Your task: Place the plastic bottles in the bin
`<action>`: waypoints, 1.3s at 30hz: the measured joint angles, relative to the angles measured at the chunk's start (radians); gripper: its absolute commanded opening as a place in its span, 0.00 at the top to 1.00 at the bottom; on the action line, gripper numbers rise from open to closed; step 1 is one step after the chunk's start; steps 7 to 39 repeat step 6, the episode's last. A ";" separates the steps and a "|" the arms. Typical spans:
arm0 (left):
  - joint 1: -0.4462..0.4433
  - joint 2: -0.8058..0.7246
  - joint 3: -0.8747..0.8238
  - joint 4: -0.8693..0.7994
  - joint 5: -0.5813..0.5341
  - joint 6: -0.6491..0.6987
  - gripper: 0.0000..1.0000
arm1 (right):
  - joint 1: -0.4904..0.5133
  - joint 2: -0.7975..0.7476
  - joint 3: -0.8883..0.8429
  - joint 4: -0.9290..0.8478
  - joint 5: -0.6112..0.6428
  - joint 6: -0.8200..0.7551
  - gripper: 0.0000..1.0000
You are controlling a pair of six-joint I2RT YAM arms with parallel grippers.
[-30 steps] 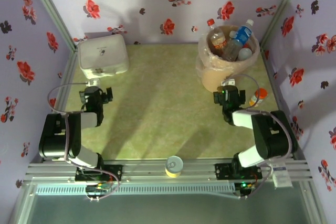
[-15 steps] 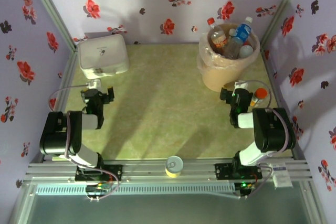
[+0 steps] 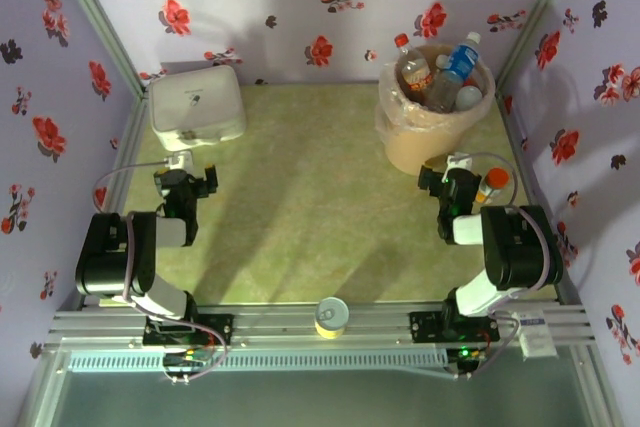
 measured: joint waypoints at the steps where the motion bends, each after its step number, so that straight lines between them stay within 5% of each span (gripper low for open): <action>1: 0.000 0.000 0.000 0.000 0.000 0.000 0.00 | 0.000 0.000 0.000 0.000 0.000 0.000 0.00; 39: 0.000 0.000 0.000 0.000 0.000 0.000 0.00 | -0.005 0.000 0.000 0.000 -0.009 0.003 0.00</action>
